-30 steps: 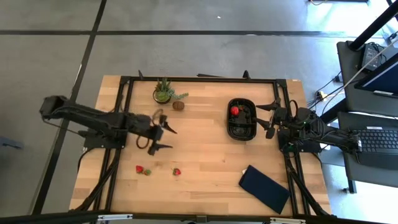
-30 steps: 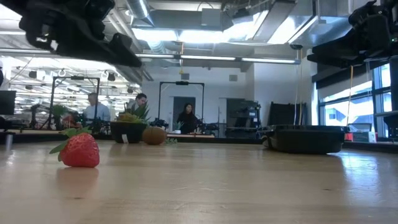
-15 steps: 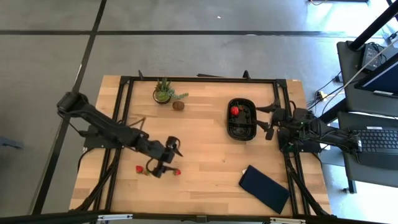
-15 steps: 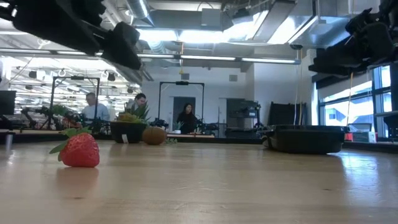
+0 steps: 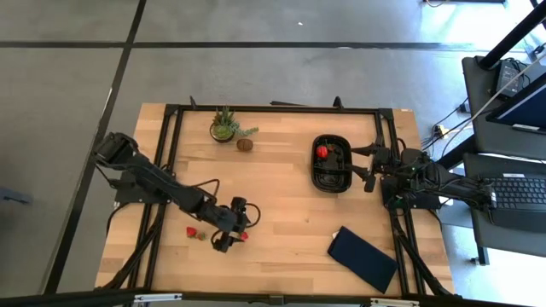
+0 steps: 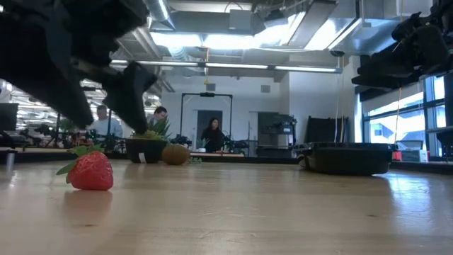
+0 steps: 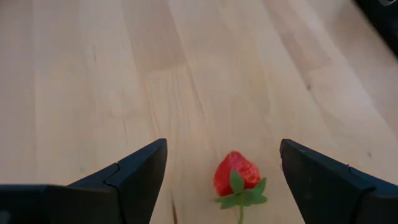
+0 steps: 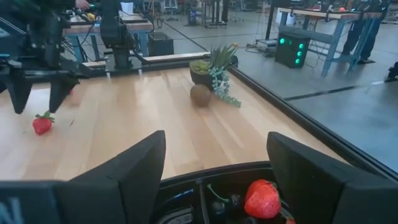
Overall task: Pick and placing Produce into tupperware
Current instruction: Put the red strawberry into the black bin
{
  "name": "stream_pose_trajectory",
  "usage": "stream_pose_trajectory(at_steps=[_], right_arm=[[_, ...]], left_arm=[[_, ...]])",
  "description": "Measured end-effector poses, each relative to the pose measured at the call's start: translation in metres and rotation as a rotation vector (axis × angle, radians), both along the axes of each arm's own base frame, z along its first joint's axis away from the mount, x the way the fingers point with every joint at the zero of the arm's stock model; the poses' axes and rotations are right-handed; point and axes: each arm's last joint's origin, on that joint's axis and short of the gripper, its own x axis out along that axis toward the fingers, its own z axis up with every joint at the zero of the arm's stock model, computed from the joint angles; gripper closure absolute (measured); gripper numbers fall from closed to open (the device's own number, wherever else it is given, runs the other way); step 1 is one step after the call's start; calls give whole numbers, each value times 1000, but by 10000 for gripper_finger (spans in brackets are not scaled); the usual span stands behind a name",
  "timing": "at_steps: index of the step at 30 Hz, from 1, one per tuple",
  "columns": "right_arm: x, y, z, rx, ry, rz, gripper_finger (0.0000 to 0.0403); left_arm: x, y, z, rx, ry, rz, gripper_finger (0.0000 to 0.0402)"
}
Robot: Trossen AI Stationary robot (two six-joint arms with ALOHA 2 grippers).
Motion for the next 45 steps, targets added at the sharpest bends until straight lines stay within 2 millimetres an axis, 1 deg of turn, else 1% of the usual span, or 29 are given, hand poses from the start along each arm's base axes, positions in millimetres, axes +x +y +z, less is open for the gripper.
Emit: stream_pose_trajectory(at_steps=[4,7,13,33,40,45], right_arm=[[0,0,0,2,2,0,121],[0,0,0,2,2,0,121],[0,0,0,1,3,0,121],[0,0,0,0,4,1,121],[-1,0,-5,12,54,1,121],[-1,0,-6,12,58,1,121]], left_arm=[[2,-1,-12,-27,55,43,99],[3,-3,-19,-42,88,32,99],[4,-2,-28,-39,121,28,99],[4,-3,-28,-36,121,25,99],[4,-3,-28,-62,126,58,99],[4,-2,-28,-60,130,63,99]])
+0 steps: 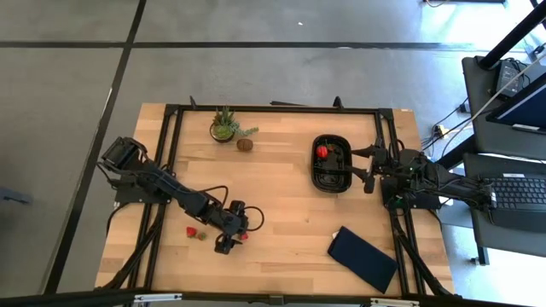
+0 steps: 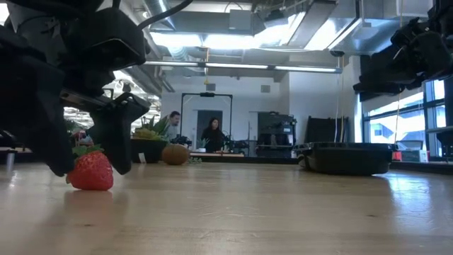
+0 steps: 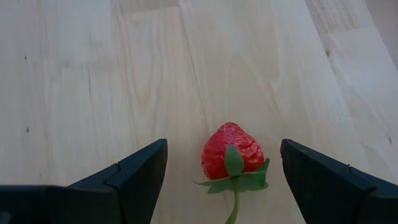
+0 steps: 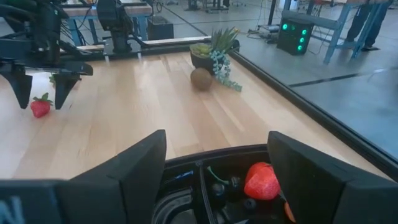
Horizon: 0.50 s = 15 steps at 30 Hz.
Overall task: Pick and placing Produce into tupperware
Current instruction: Put the red strawberry into the black bin
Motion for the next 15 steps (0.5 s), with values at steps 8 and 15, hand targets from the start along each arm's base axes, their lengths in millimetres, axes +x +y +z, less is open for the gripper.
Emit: stream_pose_trajectory(at_steps=[8,15], right_arm=[[0,0,0,0,0,0,121],[0,0,0,-1,-1,0,121]], left_arm=[[0,0,0,1,2,1,99],[4,-2,-11,-10,13,-7,110]])
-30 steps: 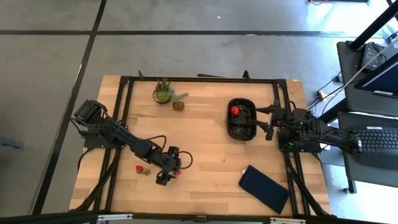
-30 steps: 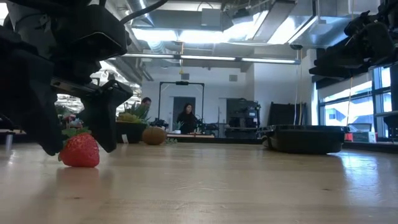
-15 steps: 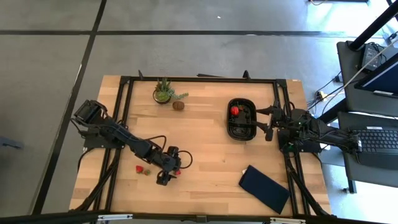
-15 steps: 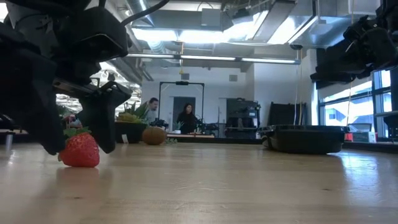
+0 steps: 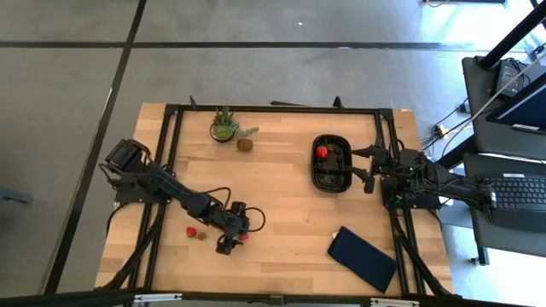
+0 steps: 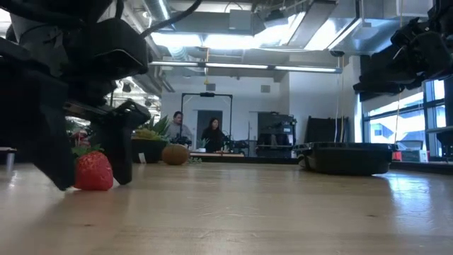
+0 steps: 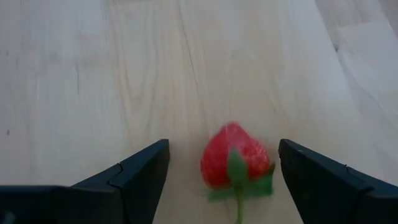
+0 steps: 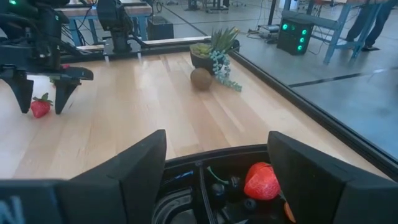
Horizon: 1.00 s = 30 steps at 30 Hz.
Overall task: Pick and placing Produce into tupperware
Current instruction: Put the red strawberry into the black bin
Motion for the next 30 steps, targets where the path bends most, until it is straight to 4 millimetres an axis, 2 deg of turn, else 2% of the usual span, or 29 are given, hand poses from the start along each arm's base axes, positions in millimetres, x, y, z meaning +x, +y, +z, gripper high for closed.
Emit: stream_pose_trajectory(at_steps=[17,30], right_arm=[[0,0,0,-1,-3,0,121],[0,0,0,-1,-4,0,121]], left_arm=[[1,0,-2,-3,-4,-3,197],[1,5,4,-26,7,-21,241]])
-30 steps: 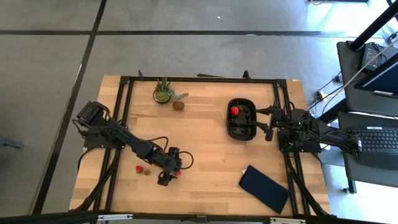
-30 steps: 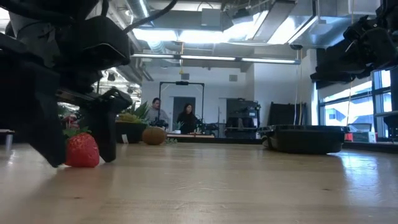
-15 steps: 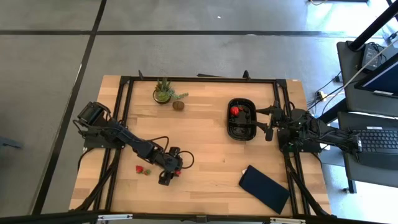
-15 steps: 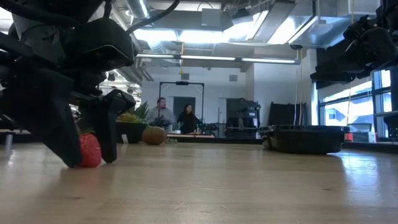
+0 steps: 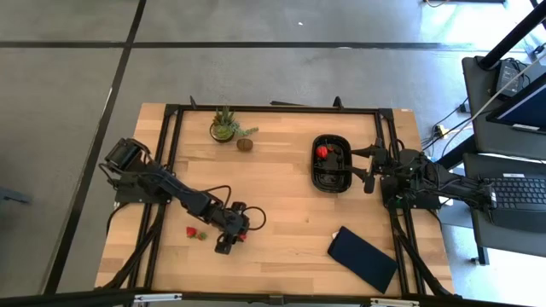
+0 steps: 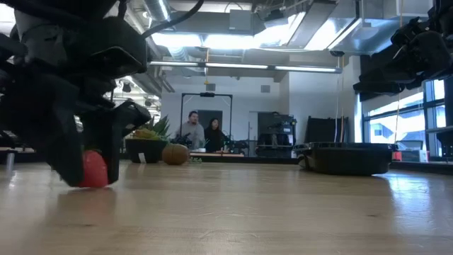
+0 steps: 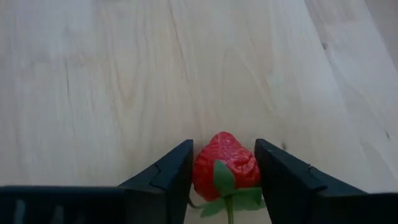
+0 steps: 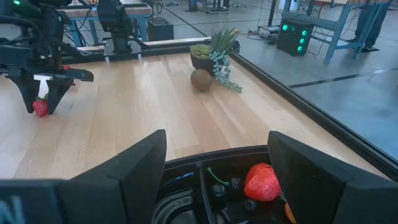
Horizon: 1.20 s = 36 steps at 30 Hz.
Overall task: Pick and placing Produce into tupperware
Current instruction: Put the red strawberry into the black bin
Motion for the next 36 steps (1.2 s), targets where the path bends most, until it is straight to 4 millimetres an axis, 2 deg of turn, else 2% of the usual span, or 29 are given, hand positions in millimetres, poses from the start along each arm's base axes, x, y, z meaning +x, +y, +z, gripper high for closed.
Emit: stream_pose_trajectory(at_steps=[7,11,16,22,31,36], right_arm=[[0,0,0,0,-1,0,121],[0,0,0,-4,0,1,121],[0,0,0,-4,1,1,121],[0,0,0,-4,0,1,121],[0,0,0,-5,1,1,121],[0,0,0,-5,1,1,121]], left_arm=[[6,15,9,22,-49,30,267],[11,25,10,46,-66,37,263],[26,50,18,61,-109,109,258],[56,84,48,99,-223,175,269],[95,128,111,234,-586,167,250],[115,154,125,248,-736,178,268]])
